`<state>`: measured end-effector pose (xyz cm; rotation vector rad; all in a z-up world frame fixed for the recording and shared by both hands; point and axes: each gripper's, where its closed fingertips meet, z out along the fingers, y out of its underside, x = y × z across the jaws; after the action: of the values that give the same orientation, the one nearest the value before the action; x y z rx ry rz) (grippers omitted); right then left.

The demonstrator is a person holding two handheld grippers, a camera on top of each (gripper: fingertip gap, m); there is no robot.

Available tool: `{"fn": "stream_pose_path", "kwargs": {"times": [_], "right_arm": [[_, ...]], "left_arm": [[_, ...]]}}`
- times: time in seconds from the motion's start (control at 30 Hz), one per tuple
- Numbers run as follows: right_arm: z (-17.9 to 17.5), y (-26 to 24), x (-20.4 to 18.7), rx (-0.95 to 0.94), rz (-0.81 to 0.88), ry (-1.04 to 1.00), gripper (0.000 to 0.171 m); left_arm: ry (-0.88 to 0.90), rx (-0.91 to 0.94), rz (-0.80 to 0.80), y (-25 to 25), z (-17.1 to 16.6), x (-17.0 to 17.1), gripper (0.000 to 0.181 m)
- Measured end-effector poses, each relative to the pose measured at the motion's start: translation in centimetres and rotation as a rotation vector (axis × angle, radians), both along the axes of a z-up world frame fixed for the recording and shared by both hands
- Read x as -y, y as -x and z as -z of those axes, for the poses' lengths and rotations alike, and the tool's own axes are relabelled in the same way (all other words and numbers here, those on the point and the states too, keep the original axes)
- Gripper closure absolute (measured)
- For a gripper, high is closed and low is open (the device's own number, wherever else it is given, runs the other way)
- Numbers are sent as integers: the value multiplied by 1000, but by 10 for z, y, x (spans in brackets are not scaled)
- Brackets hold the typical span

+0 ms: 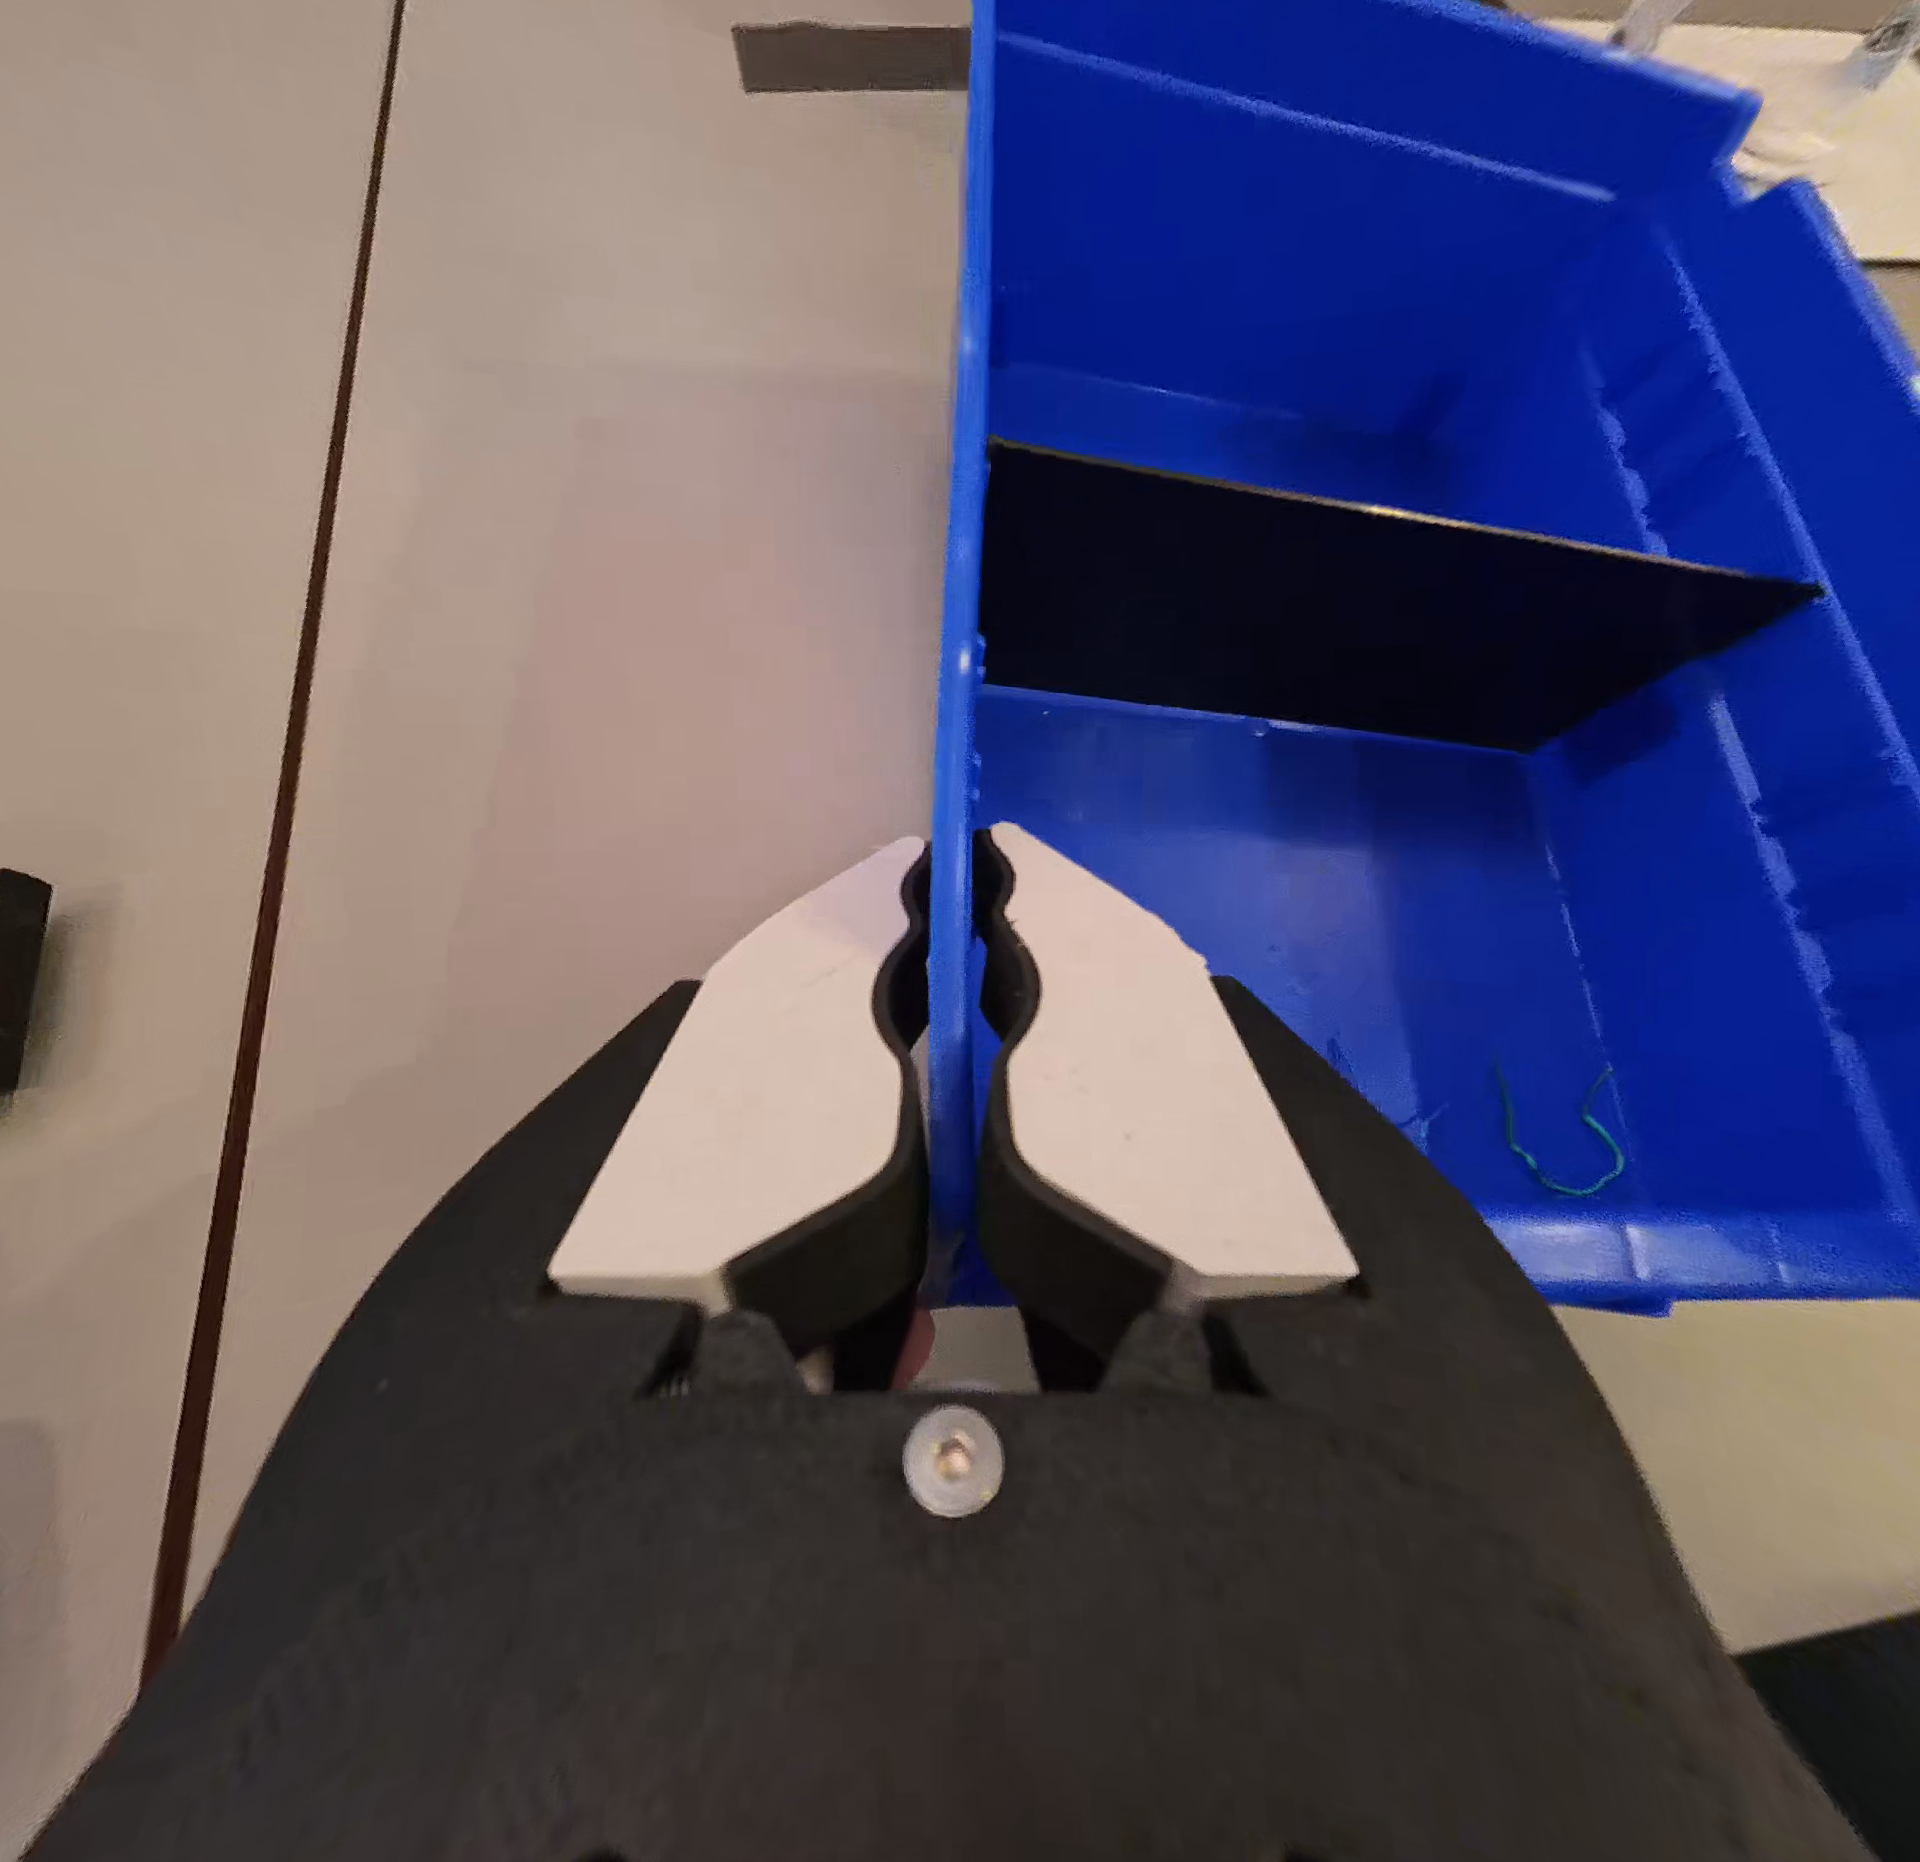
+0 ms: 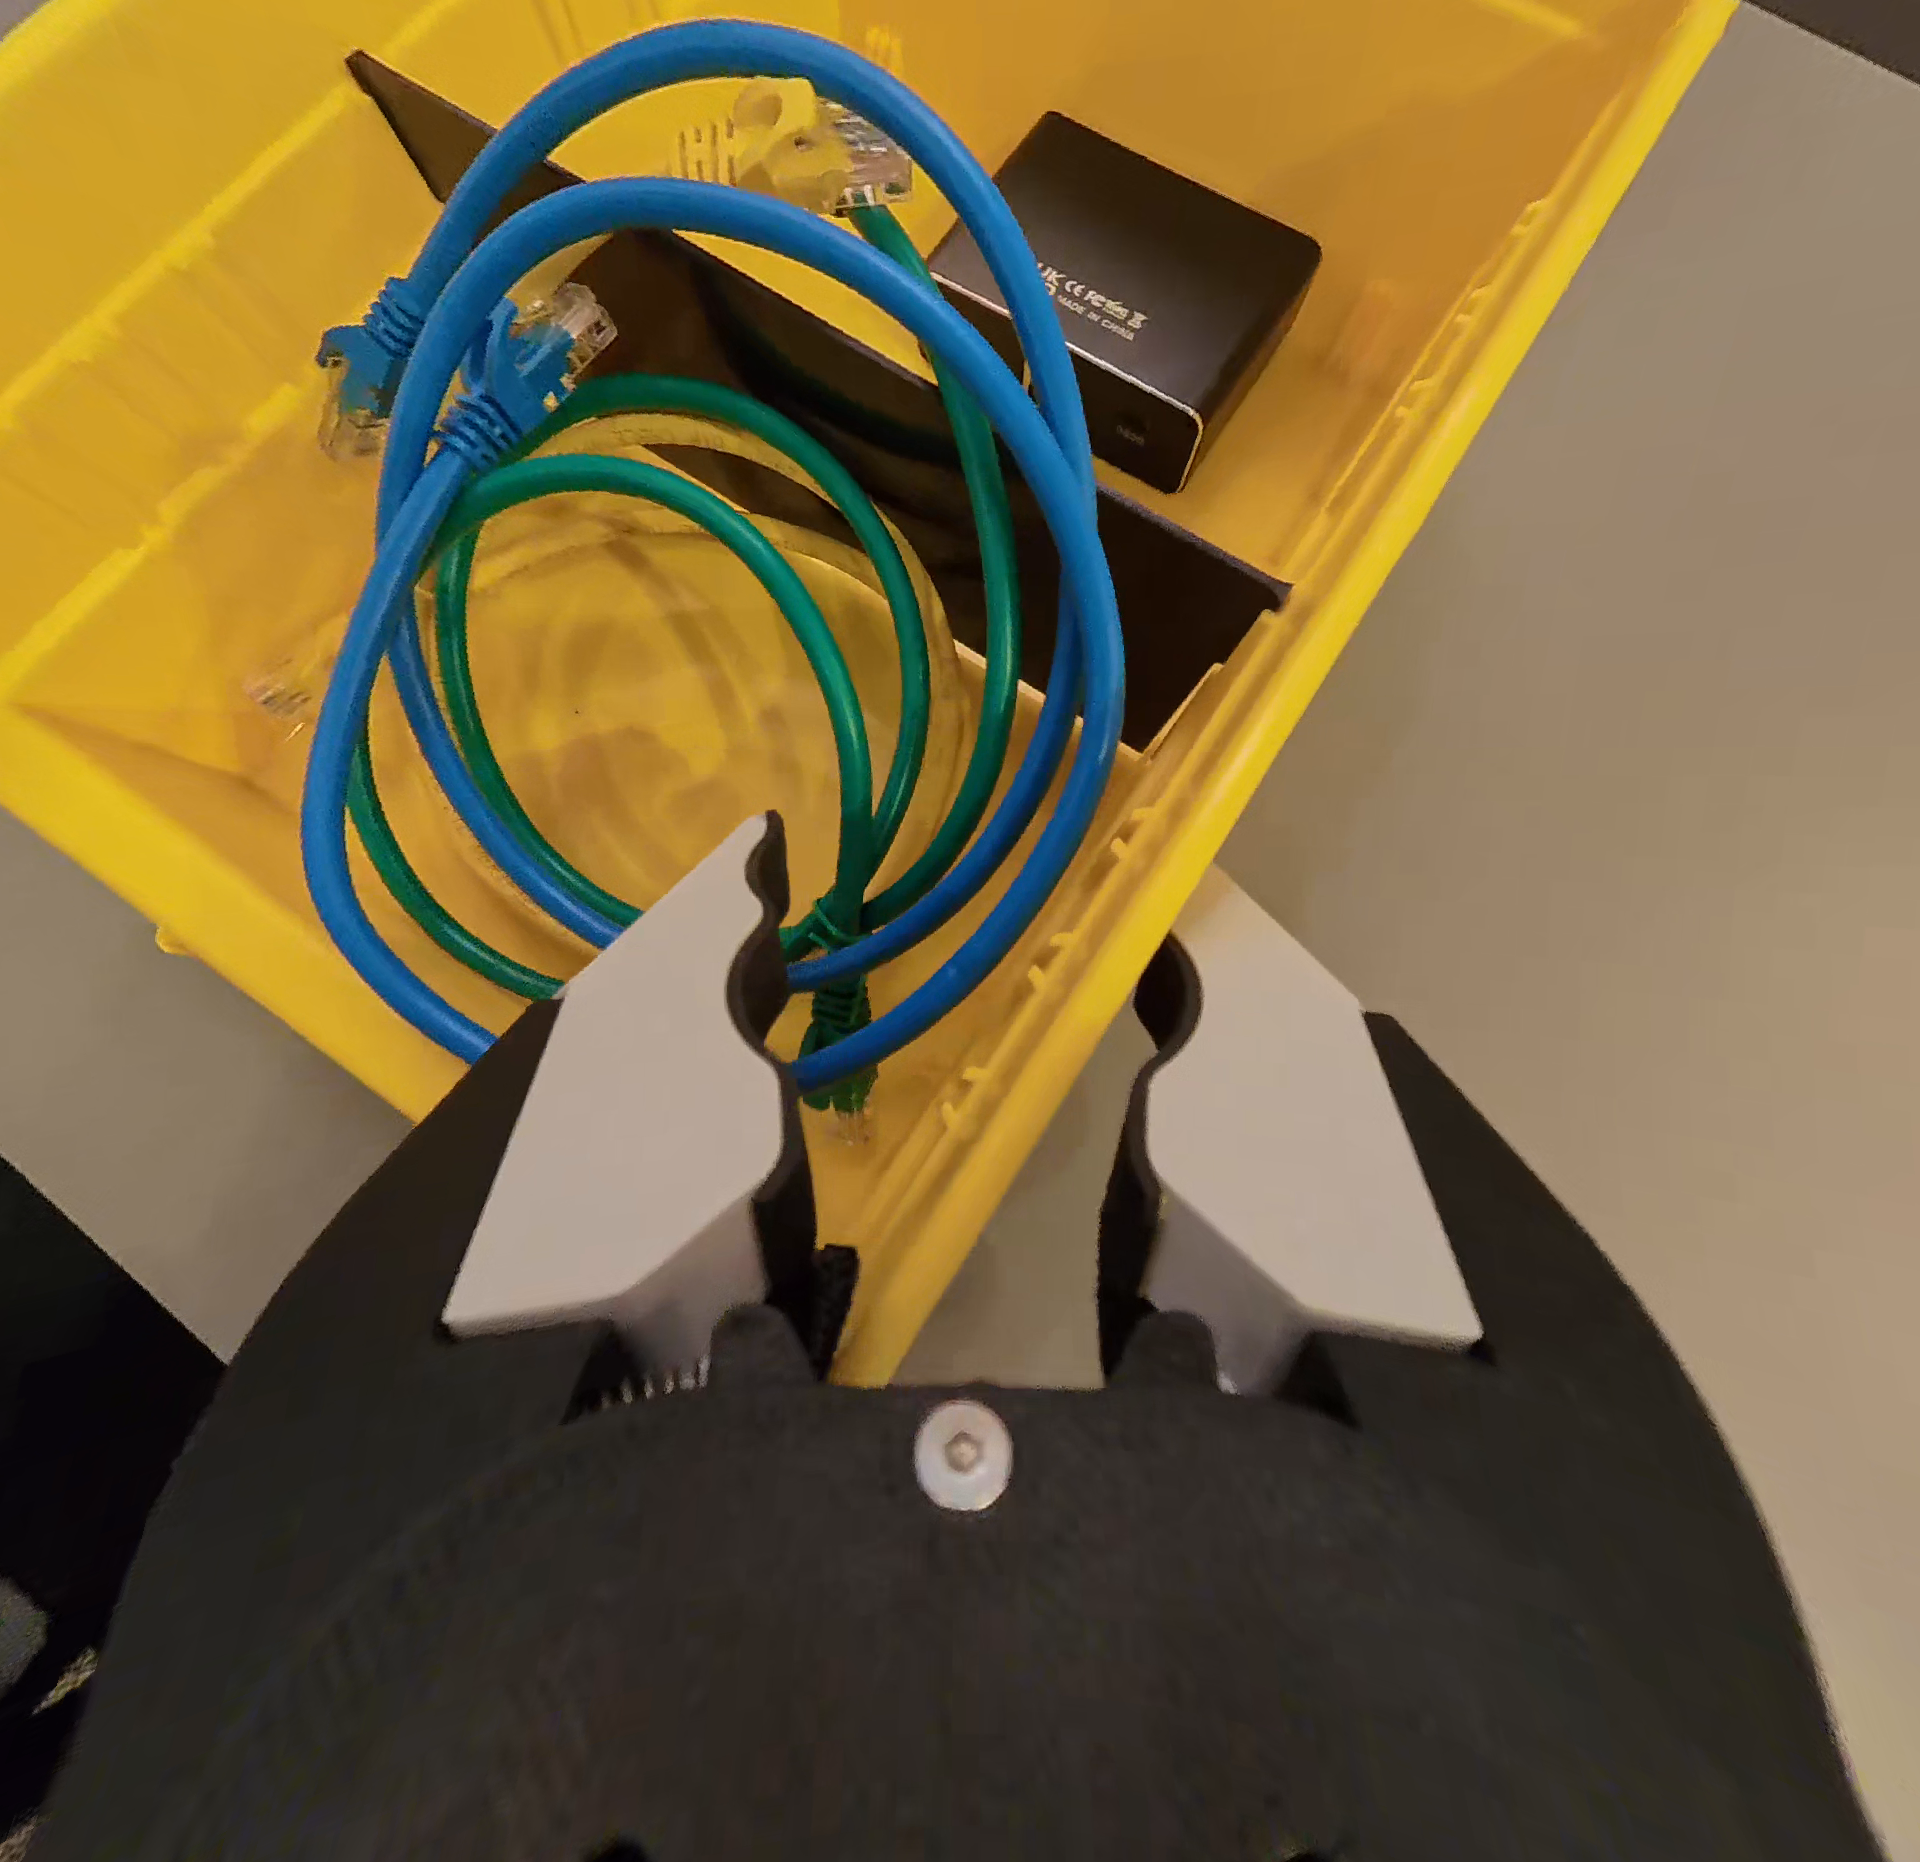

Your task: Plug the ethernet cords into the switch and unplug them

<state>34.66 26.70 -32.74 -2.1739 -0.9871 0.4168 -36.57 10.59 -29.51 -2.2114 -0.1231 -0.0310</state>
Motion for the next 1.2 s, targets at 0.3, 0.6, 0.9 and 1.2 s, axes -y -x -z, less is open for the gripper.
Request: {"fn": "stream_pose_path", "kwargs": {"times": [0.3,0.6,0.9,1.2], "right_arm": [[1,97,23,-60,-97,0,89],[1,214,52,-120,-185,6,68],[3,331,72,-146,-265,-33,60],[6,449,91,-179,-328,-28,58]], "left_arm": [[-112,-37,-28,-12,-51,14,176],[-307,-63,-96,-13,-111,40,176],[-440,-31,-122,-16,-148,65,176],[-511,-9,-165,1,-169,82,176]]}}
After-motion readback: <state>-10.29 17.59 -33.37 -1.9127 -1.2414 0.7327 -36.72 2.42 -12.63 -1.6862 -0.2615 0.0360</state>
